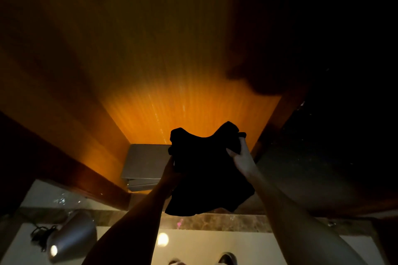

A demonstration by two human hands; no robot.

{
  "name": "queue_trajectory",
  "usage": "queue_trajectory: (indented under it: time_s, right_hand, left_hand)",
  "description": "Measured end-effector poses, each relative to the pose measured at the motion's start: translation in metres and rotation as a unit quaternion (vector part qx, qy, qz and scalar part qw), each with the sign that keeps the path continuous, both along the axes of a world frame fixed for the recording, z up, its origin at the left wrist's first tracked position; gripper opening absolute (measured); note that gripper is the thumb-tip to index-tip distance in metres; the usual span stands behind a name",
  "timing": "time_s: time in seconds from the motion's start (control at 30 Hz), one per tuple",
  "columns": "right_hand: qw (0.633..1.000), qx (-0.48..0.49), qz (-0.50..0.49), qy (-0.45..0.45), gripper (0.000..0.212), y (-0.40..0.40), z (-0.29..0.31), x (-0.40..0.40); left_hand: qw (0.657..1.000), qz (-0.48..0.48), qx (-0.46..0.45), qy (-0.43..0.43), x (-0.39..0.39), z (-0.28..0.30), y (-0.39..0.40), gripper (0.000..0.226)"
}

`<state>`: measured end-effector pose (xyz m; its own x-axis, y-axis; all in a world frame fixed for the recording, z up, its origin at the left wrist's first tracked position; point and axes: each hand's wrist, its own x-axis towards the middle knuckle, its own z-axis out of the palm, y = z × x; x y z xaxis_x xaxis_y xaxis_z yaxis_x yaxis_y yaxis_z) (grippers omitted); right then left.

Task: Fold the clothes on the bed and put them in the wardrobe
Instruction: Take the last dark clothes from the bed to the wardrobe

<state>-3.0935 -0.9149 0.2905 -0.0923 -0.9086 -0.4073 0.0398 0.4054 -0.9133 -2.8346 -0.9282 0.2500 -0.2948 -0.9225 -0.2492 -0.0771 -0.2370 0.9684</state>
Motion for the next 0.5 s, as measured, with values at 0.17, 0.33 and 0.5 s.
queue_trajectory:
  time_s: [0.17, 0.33, 0.5]
  right_hand:
    - [1.0, 0.002, 0.011, 0.004, 0.061, -0.025, -0.043, 0.003]
    - [0.999, 0.0, -0.009, 0.03, 0.05, -0.047, -0.108, 0.008]
    - [0.993, -0.014, -0.063, 0.101, 0.06, -0.075, -0.177, 0.011]
  left_hand:
    - [0.999, 0.021, 0.02, -0.021, -0.009, -0.037, -0.024, 0.118]
    - [0.995, 0.037, 0.036, -0.082, -0.011, -0.103, -0.051, 0.115]
    - [0.986, 0.062, 0.029, -0.151, -0.013, -0.193, -0.076, 0.087]
